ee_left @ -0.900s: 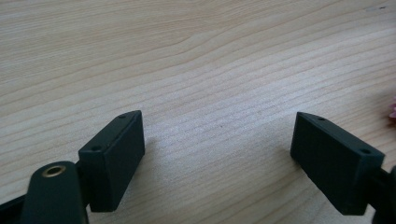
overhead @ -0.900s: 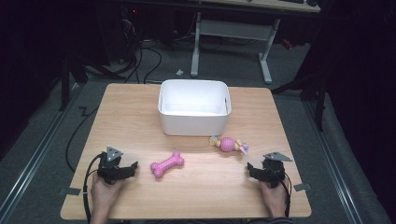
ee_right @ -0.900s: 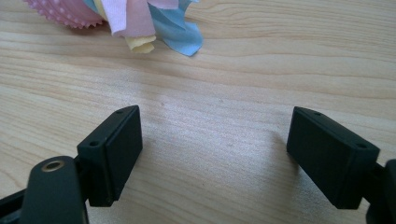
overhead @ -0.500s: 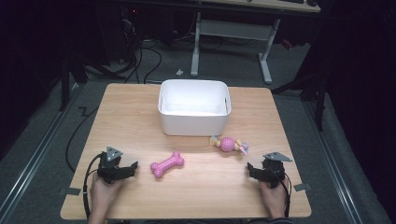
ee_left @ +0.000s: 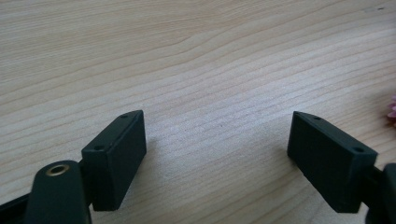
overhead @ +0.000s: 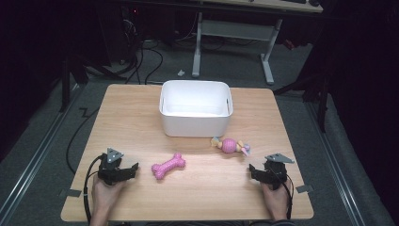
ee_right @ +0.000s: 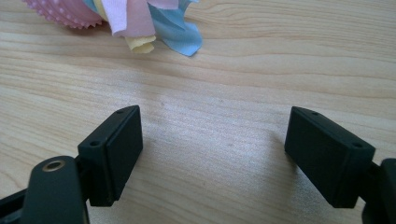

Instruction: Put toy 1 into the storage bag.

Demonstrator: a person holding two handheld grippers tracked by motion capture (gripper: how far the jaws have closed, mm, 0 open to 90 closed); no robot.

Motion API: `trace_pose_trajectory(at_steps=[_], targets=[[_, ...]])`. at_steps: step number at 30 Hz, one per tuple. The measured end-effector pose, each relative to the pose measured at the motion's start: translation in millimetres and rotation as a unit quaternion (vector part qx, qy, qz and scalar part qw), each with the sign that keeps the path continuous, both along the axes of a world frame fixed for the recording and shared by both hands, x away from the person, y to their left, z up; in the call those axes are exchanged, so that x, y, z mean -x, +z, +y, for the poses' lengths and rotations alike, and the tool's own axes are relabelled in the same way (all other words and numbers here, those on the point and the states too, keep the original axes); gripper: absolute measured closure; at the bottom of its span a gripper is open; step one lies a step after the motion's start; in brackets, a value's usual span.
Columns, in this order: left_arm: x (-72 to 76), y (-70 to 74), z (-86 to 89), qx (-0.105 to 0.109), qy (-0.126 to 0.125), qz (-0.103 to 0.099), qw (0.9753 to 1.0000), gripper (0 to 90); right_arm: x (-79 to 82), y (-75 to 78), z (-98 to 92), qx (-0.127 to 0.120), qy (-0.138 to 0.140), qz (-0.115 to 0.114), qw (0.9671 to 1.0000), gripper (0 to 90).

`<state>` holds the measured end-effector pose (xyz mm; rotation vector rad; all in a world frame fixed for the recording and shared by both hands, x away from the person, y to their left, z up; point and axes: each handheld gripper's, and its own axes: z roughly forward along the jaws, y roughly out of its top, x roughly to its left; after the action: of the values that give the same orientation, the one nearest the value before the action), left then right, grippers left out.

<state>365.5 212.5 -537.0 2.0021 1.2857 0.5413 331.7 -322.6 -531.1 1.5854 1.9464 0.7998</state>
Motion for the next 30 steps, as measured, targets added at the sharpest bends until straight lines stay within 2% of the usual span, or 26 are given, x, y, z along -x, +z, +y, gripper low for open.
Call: trace_pose_trajectory(at_steps=[6,15,22,30], targets=[[0.6,0.7,1.4,0.006,-0.004,0.0,1.0,20.8,0.1,0.0,0.0,0.0,0.0,0.0,1.0,19.5],[3.2,3.8,3.8,0.028,-0.012,-0.005,0.9995,24.4,0.1,0.0,0.0,0.001,0.001,-0.001,1.0,19.7],[11.2,12.2,6.2,0.051,-0.019,-0.022,0.9983,26.7,0.3,0.1,0.1,0.001,0.001,0.0,1.0,20.0],[20.2,28.4,-1.6,0.074,-0.051,-0.038,0.9952,25.8,0.3,0.1,0.1,0.001,0.001,0.0,1.0,20.0]])
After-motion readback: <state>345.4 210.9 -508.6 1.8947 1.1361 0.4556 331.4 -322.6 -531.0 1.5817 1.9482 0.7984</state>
